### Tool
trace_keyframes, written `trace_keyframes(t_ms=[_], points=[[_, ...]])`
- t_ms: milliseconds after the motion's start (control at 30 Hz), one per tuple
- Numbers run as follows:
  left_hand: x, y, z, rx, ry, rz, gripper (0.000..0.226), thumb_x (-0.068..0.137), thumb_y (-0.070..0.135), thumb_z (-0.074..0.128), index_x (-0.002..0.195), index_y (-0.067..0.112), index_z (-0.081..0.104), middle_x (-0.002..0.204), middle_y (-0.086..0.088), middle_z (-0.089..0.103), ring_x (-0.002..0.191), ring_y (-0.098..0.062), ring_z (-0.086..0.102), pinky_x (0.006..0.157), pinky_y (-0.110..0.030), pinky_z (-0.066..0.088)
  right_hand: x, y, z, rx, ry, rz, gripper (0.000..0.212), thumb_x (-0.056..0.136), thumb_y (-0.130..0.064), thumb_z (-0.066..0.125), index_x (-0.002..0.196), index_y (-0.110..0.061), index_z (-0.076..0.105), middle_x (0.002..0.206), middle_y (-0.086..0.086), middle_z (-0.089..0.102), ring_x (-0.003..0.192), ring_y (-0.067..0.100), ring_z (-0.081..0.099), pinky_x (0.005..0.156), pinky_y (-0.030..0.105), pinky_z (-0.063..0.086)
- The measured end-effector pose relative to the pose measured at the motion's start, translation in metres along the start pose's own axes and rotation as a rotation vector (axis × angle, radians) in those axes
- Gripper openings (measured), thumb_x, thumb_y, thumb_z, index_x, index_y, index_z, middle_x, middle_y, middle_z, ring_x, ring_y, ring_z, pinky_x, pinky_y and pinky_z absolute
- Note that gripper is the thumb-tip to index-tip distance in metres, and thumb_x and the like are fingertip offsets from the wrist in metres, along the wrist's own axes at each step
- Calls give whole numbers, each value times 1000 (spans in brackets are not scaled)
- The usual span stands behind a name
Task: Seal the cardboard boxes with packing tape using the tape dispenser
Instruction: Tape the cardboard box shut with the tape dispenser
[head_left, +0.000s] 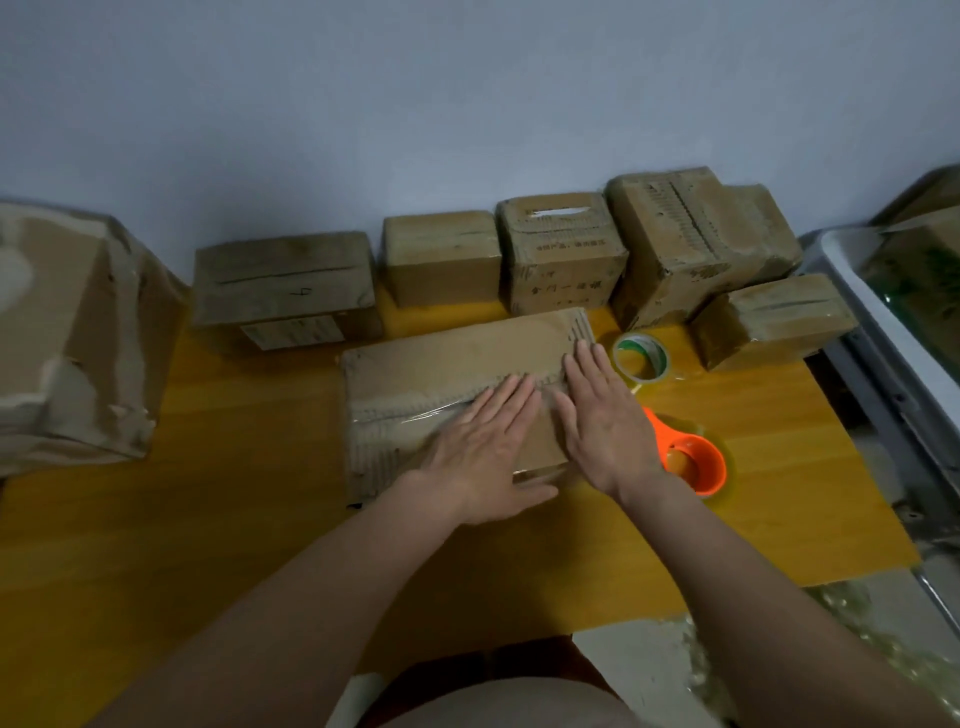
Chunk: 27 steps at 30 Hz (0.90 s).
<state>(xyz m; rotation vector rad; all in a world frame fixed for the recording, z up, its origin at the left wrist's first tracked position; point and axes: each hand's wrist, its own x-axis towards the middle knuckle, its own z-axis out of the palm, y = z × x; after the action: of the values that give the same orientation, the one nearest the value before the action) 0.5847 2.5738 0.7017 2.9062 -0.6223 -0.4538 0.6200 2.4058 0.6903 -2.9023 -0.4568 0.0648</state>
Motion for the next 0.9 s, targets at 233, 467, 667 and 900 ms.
trace_keyframes(t_ms=[233,467,667,900], points=[[-61,-38,3,37,-2,-133,94,89,76,21,153,18,-16,158,1,-26,143,-11,-26,116,-31,-18,-2,-8,-7,-70,-24,25,61,102,-42,22,151,-5,19,160,9,9,148,19,0,114,23,-10],[-91,-49,11,33,51,-346,93,90,73,16,153,12,-14,159,-8,-22,145,-20,-23,120,-38,-10,-1,-13,-9,-59,-62,43,76,92,-55,9,152,-8,15,161,7,4,148,17,-5,114,23,-10],[-99,-37,19,-298,179,-554,94,89,71,28,151,16,-16,154,-7,-35,142,-23,-31,118,-42,-2,-1,-13,-6,-49,-46,48,70,97,-51,16,152,-7,15,161,8,4,148,18,-5,116,25,-7],[-84,-51,21,-987,486,-759,63,104,34,35,155,26,-2,156,-1,29,137,-24,37,111,-42,36,1,-12,-5,287,-2,197,71,96,-47,46,154,-20,14,161,9,4,148,27,7,119,43,16]])
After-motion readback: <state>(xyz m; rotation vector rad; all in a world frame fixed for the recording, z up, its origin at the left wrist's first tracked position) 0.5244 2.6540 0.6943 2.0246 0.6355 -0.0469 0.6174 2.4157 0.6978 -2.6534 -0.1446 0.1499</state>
